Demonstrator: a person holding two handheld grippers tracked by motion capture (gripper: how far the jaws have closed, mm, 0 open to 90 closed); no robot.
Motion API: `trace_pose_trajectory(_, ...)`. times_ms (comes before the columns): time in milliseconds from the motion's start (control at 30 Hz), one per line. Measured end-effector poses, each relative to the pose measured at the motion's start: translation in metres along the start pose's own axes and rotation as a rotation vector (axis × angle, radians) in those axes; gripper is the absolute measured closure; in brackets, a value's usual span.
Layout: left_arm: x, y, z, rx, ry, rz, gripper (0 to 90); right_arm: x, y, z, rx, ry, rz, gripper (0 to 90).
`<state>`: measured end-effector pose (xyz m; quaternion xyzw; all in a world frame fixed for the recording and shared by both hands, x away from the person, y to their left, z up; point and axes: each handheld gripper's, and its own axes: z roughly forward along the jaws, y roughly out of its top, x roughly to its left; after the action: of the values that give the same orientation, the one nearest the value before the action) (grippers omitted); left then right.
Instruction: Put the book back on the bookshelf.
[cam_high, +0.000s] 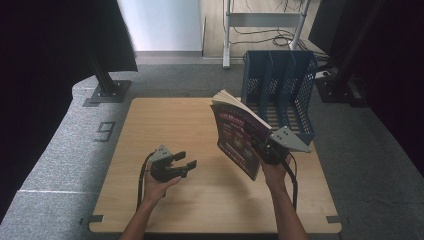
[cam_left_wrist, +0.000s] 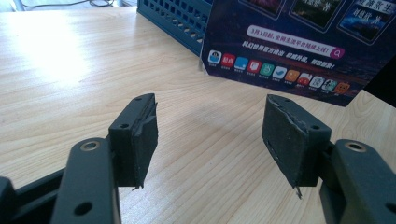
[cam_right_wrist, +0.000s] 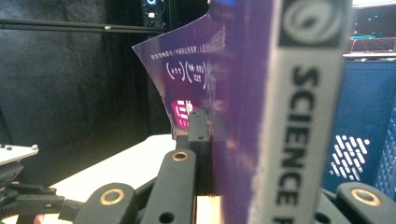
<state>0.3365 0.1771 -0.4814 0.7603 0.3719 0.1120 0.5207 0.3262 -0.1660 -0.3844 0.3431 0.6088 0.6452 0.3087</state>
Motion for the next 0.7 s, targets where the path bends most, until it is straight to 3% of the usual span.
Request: trace_pose_trajectory(700,0.002,-0.001,0.000,0.004,0.003,-0.005,36.1,-0.011,0.022,-0.002,-0.042,-0.043,0.005,81.5)
